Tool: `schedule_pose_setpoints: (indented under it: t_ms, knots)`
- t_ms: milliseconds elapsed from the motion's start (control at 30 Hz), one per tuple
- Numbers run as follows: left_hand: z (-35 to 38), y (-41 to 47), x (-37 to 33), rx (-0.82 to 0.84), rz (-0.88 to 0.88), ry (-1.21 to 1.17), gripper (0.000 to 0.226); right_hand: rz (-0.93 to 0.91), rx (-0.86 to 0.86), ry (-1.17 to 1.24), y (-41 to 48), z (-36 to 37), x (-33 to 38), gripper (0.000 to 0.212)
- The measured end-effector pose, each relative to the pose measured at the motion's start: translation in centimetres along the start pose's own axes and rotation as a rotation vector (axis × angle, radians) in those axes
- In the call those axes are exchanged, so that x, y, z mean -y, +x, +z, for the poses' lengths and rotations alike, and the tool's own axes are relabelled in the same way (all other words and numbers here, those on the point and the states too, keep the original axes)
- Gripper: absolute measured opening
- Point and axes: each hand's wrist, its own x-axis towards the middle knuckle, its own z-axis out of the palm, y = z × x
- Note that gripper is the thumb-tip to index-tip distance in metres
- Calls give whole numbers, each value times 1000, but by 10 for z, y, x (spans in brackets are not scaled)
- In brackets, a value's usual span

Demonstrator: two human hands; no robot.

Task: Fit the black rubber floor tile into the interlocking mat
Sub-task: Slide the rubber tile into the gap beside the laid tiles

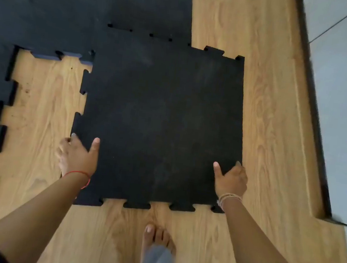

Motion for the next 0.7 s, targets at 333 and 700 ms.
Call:
schedule_pose_setpoints:
  t_ms: [333,700]
  knots:
    - [5,44,-4,-144,-244,-310,67,254,-120,401,53,1,-3,81]
    - [-42,68,-12,-22,-213,-566,51,300,-34,957,35,2,-15,96]
